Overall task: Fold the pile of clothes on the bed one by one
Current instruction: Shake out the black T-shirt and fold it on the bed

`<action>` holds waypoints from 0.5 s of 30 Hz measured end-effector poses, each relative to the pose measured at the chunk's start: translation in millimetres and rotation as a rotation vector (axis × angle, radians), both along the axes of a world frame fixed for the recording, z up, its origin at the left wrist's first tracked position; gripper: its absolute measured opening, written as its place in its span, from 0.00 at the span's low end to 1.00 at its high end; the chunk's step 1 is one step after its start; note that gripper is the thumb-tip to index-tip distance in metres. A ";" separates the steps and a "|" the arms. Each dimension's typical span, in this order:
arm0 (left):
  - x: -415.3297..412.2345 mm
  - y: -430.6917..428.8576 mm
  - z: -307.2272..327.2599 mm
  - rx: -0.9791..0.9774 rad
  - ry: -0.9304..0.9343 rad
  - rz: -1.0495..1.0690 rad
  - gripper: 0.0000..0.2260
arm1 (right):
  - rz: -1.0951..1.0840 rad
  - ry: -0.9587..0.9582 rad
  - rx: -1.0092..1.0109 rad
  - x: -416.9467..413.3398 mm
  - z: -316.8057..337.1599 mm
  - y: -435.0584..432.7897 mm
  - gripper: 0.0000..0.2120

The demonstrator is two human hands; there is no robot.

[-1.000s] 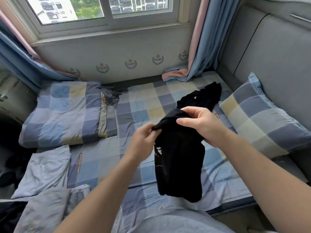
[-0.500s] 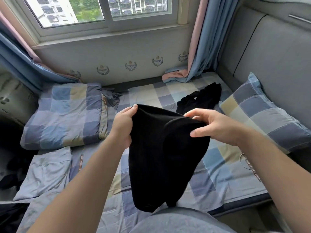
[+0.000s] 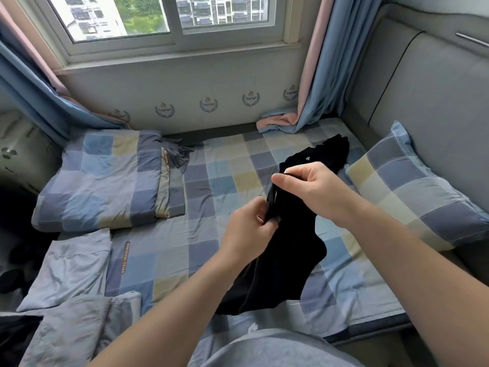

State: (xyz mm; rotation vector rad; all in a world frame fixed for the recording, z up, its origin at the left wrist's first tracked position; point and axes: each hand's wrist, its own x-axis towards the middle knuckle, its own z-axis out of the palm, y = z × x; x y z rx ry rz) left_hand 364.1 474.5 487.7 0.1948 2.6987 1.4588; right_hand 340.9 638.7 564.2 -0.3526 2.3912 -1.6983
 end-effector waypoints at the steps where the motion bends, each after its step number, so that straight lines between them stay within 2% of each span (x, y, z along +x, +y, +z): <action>1: -1.4 1.9 -1.6 -0.014 0.028 0.054 0.05 | -0.011 -0.005 -0.045 -0.6 0.3 -0.8 0.23; 3: -5.4 1.2 -1.9 -0.045 0.066 0.117 0.06 | -0.064 -0.022 -0.129 -4.5 -1.2 1.9 0.22; 6: -17.6 -18.1 -1.1 -0.152 0.125 0.176 0.10 | -0.152 -0.015 -0.125 -9.7 -0.5 16.2 0.10; 9: -34.2 -48.4 1.5 -0.250 0.148 0.236 0.11 | -0.201 0.102 0.065 -14.1 -3.2 36.5 0.06; 15: -64.3 -84.3 24.8 -0.135 0.216 0.140 0.12 | -0.256 0.270 0.470 -25.5 -19.6 61.5 0.08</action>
